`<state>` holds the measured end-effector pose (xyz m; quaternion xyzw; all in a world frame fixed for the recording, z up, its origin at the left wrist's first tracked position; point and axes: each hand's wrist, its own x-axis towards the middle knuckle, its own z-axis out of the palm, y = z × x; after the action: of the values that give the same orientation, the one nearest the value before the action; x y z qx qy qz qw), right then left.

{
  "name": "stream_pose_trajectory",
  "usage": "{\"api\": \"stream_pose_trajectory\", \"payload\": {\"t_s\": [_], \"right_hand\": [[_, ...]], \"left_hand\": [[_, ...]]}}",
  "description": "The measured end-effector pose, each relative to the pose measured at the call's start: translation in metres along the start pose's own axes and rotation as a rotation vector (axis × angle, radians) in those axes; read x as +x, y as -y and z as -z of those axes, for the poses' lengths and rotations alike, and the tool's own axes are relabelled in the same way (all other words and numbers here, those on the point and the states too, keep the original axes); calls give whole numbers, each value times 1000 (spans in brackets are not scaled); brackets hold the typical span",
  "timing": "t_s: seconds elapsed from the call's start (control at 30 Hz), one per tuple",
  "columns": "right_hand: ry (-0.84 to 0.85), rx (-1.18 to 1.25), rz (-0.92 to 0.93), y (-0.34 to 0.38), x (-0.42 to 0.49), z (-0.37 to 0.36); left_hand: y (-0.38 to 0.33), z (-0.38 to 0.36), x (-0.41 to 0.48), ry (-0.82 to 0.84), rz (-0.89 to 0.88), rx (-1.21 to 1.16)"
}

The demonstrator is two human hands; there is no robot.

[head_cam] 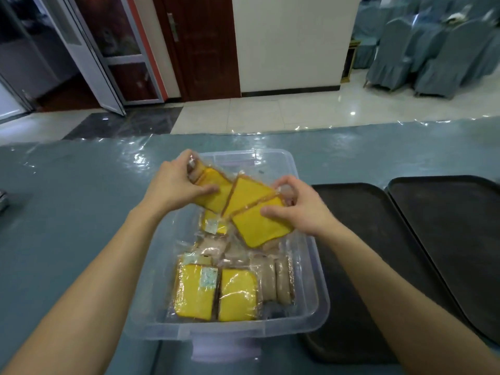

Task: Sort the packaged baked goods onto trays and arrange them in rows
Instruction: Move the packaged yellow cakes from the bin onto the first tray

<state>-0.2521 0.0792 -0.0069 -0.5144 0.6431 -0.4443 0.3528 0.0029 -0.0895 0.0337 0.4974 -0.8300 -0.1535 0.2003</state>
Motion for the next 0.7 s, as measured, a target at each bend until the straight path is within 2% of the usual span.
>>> {"api": "stream_pose_trajectory", "payload": {"t_s": [0.1, 0.2, 0.27, 0.33, 0.4, 0.47, 0.57, 0.63, 0.7], "right_hand": [[-295, 190, 31, 4, -21, 62], [-505, 284, 35, -20, -48, 122], [-588, 248, -38, -52, -70, 155], [-632, 218, -156, -97, -94, 182], [-640, 190, -289, -145, -121, 204], [-609, 196, -402, -195, -146, 224], [-554, 266, -505, -238, -174, 242], [-506, 280, -534, -242, -182, 250], [-389, 279, -542, -247, -185, 257]], "left_hand": [[-47, 3, -2, -111, -9, -203], [-108, -9, -3, -124, -34, -313], [-148, -26, -5, -72, -63, -359], [-189, -49, -8, 63, -95, -326], [-228, -81, -16, 266, -162, -215], [-262, -121, -29, 464, -251, 20], [-287, -192, -53, 677, -293, 316], [-287, -233, -66, 792, -267, 373], [-280, -263, -76, 867, -196, 344]]}}
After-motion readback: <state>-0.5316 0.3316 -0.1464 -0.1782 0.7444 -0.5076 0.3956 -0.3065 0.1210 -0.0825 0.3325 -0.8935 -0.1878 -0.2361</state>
